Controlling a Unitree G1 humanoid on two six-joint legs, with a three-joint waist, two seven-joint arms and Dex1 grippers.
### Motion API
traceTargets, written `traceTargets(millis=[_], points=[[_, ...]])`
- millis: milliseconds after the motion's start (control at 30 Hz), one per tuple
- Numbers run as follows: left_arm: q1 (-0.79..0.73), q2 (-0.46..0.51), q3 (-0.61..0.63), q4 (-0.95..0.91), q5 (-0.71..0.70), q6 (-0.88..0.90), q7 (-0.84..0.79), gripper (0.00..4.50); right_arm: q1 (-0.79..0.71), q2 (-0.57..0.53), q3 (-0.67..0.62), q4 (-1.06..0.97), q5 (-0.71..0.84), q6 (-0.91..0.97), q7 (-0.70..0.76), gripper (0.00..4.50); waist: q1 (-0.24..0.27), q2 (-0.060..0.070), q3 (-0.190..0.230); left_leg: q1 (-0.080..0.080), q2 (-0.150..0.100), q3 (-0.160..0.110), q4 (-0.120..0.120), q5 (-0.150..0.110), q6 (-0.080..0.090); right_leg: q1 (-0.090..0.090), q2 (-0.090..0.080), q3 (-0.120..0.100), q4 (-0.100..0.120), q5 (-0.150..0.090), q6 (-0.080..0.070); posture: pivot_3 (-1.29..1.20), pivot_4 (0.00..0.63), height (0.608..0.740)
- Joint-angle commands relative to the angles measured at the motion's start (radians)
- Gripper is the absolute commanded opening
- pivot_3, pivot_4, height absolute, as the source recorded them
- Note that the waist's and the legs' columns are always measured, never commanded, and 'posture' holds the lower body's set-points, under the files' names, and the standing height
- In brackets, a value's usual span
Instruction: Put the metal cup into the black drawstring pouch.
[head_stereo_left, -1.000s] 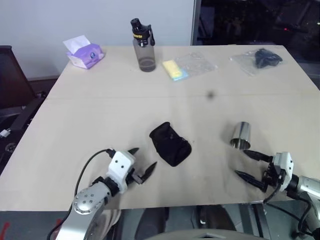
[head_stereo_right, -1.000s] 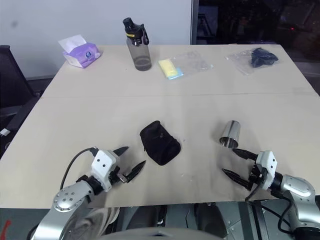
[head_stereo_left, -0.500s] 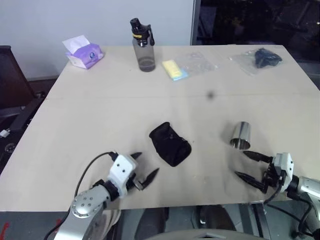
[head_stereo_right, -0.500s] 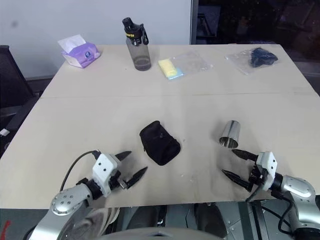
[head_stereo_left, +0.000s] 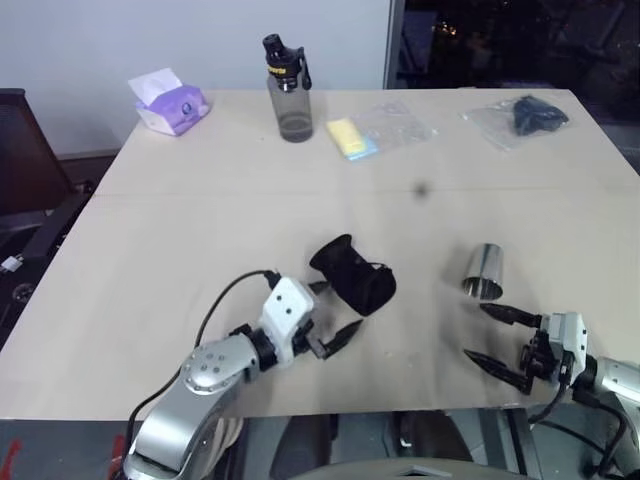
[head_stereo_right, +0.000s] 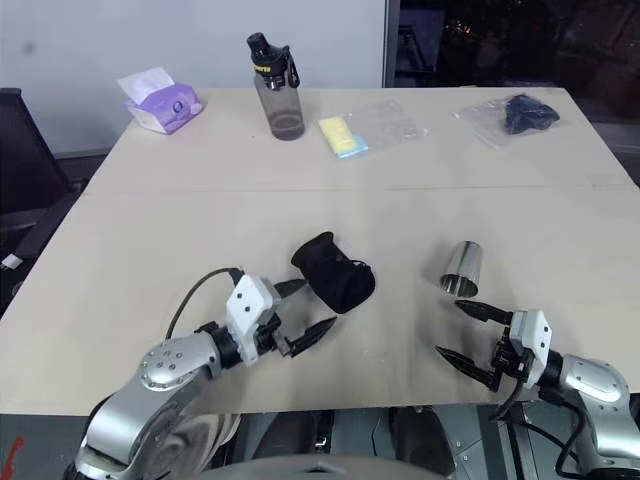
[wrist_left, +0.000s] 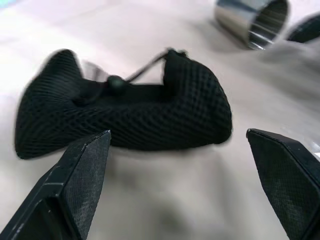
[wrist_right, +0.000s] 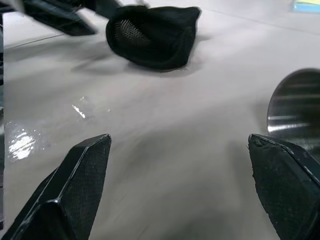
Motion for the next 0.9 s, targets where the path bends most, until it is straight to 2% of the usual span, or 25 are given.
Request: traceTargets(millis=[33, 167, 333, 500, 633, 733, 800, 900], points=[[-0.026, -0.001, -0.013, -0.005, 0.013, 0.003, 0.008, 4.50, 0.005, 0.003, -0.004, -0.045, 0.005, -0.022, -0.013, 4.44, -0.001, 0.000, 0.000, 0.000, 0.000, 0.000, 0.000, 0.000, 0.000, 0.000, 0.000, 0.000, 0.000, 0.000, 0.000, 0.00, 0.150, 0.740], [-0.053, -0.024, -0.010, -0.031, -0.026, 0.006, -0.001, 4.50, 0.006, 0.007, -0.005, -0.045, 0.004, -0.028, -0.025, 4.44, -0.001, 0.000, 0.000, 0.000, 0.000, 0.000, 0.000, 0.000, 0.000, 0.000, 0.000, 0.000, 0.000, 0.000, 0.000, 0.00, 0.150, 0.740], [-0.053, 0.008, -0.033, -0.017, 0.021, -0.037, -0.021, 4.50, 0.010, 0.010, -0.001, -0.046, 0.003, -0.032, -0.032, 4.44, -0.001, 0.000, 0.000, 0.000, 0.000, 0.000, 0.000, 0.000, 0.000, 0.000, 0.000, 0.000, 0.000, 0.000, 0.000, 0.00, 0.150, 0.740], [-0.058, 0.009, -0.054, 0.037, 0.122, -0.056, 0.042, 4.50, 0.014, 0.007, 0.000, -0.049, 0.002, -0.032, -0.039, 4.44, 0.000, 0.000, 0.000, 0.000, 0.000, 0.000, 0.001, 0.000, 0.000, 0.000, 0.000, 0.001, 0.000, 0.000, 0.000, 0.00, 0.150, 0.740], [-0.105, -0.032, -0.076, 0.149, 0.297, -0.081, 0.199, 4.50, 0.006, 0.003, 0.001, -0.048, 0.001, -0.028, -0.043, 4.44, 0.002, 0.000, 0.000, 0.000, -0.001, 0.000, 0.001, 0.000, 0.000, 0.001, 0.000, 0.000, 0.000, 0.000, 0.000, 0.00, 0.150, 0.740], [-0.128, -0.062, -0.075, 0.179, 0.339, -0.096, 0.233, 4.50, 0.003, 0.002, 0.001, -0.047, 0.001, -0.026, -0.043, 4.44, 0.003, -0.001, 0.000, 0.000, -0.001, 0.000, 0.001, 0.000, 0.000, 0.001, 0.000, 0.000, 0.000, 0.000, 0.000, 0.00, 0.150, 0.740], [-0.110, -0.084, -0.056, 0.158, 0.300, -0.110, 0.211, 4.50, 0.002, 0.001, 0.000, -0.048, 0.000, -0.026, -0.044, 4.44, 0.003, -0.001, 0.000, -0.001, -0.001, 0.000, 0.001, 0.000, 0.000, 0.001, 0.000, 0.000, 0.000, 0.000, 0.000, 0.00, 0.150, 0.740], [-0.039, -0.069, -0.033, 0.104, 0.231, -0.175, 0.130, 4.50, 0.000, -0.001, -0.004, -0.047, 0.000, -0.026, -0.048, 4.44, -0.001, -0.001, 0.000, 0.000, 0.000, 0.000, 0.001, 0.000, 0.000, 0.001, -0.001, 0.001, 0.000, 0.000, 0.000, 0.00, 0.150, 0.740]])
